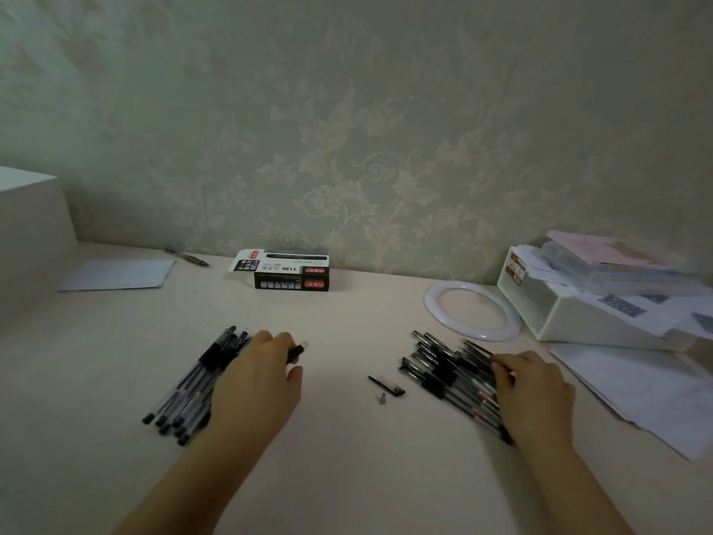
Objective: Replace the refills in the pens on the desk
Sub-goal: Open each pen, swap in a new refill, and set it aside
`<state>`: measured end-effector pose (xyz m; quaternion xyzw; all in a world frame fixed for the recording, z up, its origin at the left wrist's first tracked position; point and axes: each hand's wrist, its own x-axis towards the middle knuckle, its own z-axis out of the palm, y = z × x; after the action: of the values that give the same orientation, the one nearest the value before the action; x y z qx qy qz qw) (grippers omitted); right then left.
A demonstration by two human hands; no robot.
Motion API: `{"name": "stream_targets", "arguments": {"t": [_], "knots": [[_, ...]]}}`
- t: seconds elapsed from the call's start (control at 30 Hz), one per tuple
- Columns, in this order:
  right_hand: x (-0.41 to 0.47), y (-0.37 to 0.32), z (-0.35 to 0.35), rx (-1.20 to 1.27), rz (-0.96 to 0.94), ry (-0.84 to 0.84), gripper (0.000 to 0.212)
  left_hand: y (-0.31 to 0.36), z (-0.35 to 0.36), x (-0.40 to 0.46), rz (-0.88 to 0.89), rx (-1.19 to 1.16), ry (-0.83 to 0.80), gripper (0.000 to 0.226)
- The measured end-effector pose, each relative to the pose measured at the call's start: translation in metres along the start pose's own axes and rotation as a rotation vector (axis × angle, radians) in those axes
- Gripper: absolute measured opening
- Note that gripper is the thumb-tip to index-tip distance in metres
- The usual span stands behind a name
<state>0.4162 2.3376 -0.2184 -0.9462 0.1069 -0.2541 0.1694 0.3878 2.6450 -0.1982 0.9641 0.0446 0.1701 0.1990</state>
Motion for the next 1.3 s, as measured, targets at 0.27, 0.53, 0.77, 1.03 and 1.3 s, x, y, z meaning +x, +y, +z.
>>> {"name": "stream_targets", "arguments": {"t": [0.27,0.53,0.77,1.03,1.3], "knots": [[0.001,-0.003,0.003,0.078,-0.029,0.02,0.029,-0.015,-0.009,0.002,-0.122,0.113,-0.176,0.033],[-0.018,-0.047,0.004,0.262,-0.379,0.098,0.003,-0.018,-0.009,0.002,-0.197,0.156,-0.192,0.023],[-0.033,-0.062,0.011,0.38,-0.531,-0.014,0.005,-0.006,0.005,0.002,-0.143,0.174,-0.102,0.019],[-0.035,-0.063,0.013,0.396,-0.579,-0.038,0.004,-0.002,0.013,0.006,-0.065,0.183,-0.038,0.015],[-0.036,-0.068,0.01,0.622,-0.431,-0.177,0.008,0.018,0.005,-0.001,0.155,-0.094,0.195,0.01]]}}
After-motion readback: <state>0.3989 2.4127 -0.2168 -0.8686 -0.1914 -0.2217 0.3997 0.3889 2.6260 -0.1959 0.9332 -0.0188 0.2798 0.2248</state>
